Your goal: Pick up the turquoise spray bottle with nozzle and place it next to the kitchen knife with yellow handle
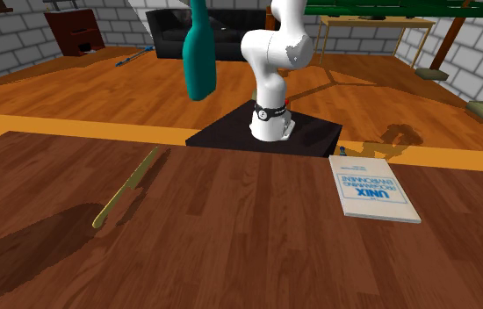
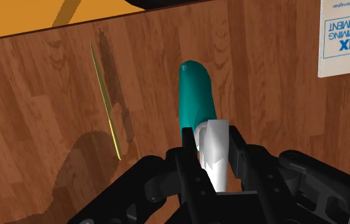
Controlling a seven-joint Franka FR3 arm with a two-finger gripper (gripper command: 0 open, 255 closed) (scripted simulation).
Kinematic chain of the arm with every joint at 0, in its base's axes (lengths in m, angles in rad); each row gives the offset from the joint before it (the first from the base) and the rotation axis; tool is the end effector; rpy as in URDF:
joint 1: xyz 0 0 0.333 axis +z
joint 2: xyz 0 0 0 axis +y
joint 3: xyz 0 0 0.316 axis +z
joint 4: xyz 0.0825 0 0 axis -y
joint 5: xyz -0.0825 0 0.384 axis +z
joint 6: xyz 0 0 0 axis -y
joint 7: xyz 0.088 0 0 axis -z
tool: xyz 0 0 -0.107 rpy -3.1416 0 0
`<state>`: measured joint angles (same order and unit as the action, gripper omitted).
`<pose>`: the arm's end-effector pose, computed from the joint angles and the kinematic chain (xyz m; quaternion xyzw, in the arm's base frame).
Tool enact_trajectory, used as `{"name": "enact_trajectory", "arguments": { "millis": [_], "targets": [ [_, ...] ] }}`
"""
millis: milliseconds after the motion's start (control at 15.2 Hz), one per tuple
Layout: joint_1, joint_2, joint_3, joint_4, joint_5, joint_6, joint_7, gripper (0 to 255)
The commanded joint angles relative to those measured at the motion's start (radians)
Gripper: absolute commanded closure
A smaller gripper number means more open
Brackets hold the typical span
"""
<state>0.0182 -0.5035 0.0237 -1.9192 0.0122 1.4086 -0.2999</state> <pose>0.3732 0.0200 0.6827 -0.9855 -0.1695 0.0035 0.0008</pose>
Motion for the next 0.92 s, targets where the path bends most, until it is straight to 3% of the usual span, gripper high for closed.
{"name": "enact_trajectory", "arguments": {
  "millis": [0, 858],
  "targets": [
    [0.0, -0.013, 0.0, -0.038, 0.0, 0.026, -0.001, 255],
    [0.001, -0.067, 0.0, -0.26, 0.002, 0.194, -0.002, 255]
  ]
}}
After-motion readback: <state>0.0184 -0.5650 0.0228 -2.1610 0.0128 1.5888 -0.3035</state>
